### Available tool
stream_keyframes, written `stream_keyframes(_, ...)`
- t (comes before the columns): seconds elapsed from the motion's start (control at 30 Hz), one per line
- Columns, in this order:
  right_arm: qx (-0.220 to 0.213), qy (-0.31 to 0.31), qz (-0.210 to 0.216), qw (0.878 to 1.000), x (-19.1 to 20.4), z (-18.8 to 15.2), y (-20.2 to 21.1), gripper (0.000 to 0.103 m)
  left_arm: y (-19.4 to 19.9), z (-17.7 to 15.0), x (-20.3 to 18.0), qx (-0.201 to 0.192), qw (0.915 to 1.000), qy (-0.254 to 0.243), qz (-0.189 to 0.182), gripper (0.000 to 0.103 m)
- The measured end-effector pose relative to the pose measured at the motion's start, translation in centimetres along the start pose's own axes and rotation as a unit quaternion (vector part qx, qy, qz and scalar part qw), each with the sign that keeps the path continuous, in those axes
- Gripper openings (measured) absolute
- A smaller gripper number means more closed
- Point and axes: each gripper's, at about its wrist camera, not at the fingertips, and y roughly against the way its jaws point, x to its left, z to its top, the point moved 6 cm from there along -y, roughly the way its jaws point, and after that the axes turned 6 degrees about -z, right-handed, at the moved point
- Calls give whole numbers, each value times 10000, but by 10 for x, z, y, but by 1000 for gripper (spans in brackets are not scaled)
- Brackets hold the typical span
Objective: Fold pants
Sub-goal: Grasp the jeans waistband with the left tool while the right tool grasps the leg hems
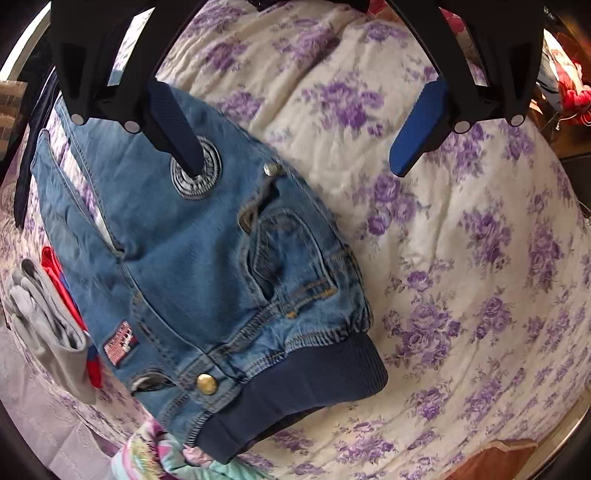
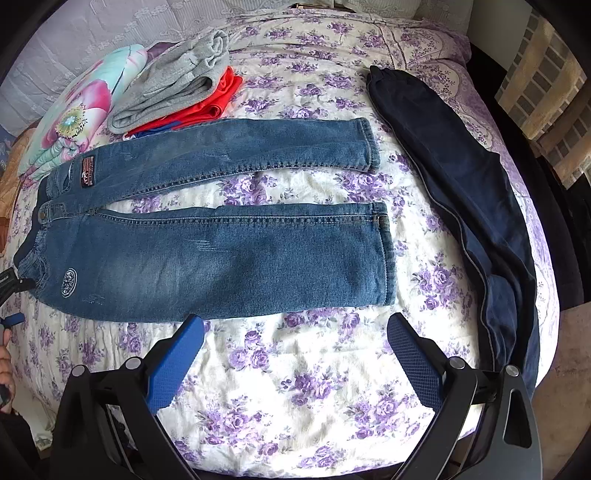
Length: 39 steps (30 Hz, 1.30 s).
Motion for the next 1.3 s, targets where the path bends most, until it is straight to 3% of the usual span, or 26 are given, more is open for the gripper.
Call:
stream_keyframes(0.13, 109, -20, -51, 9999, -3, 2, -3, 99, -19, 24, -1, 71, 9985, 74, -536, 94)
stream_keyframes(0.17, 131, -70, -75, 9999, -7, 2, -4, 99, -24, 28, -1, 127, 9979, 115, -624, 80)
stream_keyframes(0.2, 139, -134, -88, 9998, -12, 2, -4, 99, -30, 31, 0, 226, 9979, 80, -595, 37)
stream_keyframes(0.33, 81, -433, 196, 9988, -34, 1, -2, 99, -14, 34, 8, -108, 9962, 178, -850, 19)
stream_keyframes(0.47, 103, -906, 456, 9948, -63, -8, -14, 99, 17, 21, 15, -804, 9916, -6, -1017, 18)
stream_keyframes(0.57, 372, -1518, 712, 9851, -84, -20, -46, 99, 12, 14, 20, -765, 9940, -98, -769, 18)
stream_keyframes(0.73, 916, -2583, 1570, 9488, -96, -32, -103, 99, 6, 24, 25, -635, 9959, 2, -643, 18)
stream_keyframes(0.87, 1106, -3179, 2580, 9056, -75, -26, -127, 99, 5, 26, 20, -616, 9964, -39, -581, 19)
stream_keyframes(0.93, 1168, -3237, 2682, 8998, -64, -20, -135, 93, 4, 27, 20, -563, 9966, -13, -607, 19)
stream_keyframes(0.97, 1136, -3281, 2572, 9018, -63, -17, -139, 81, 5, 30, 20, -538, 9968, -6, -596, 19)
stream_keyframes(1.0, 1042, -3328, 2433, 9051, -63, -13, -140, 55, 5, 30, 24, -518, 9970, -19, -567, 19)
stream_keyframes(1.03, 940, -3323, 2336, 9089, -67, -10, -142, 37, 4, 32, 25, -504, 9973, -39, -524, 19)
stream_keyframes(1.07, 880, -3348, 2440, 9059, -68, -7, -144, 8, -7, 25, 18, -505, 9977, -67, -457, 19)
stream_keyframes(1.13, 832, -3440, 2479, 9018, -73, -5, -144, 8, -9, 24, 21, -508, 9977, -32, -440, 20)
stream_keyframes(1.23, 545, -2996, 2109, 9289, -75, -4, -123, 8, -2, 21, 20, -645, 9964, 33, -555, 18)
stream_keyframes(1.3, 457, -2779, 1961, 9393, -77, -3, -104, 7, 11, 12, 28, -727, 9954, -63, -618, 18)
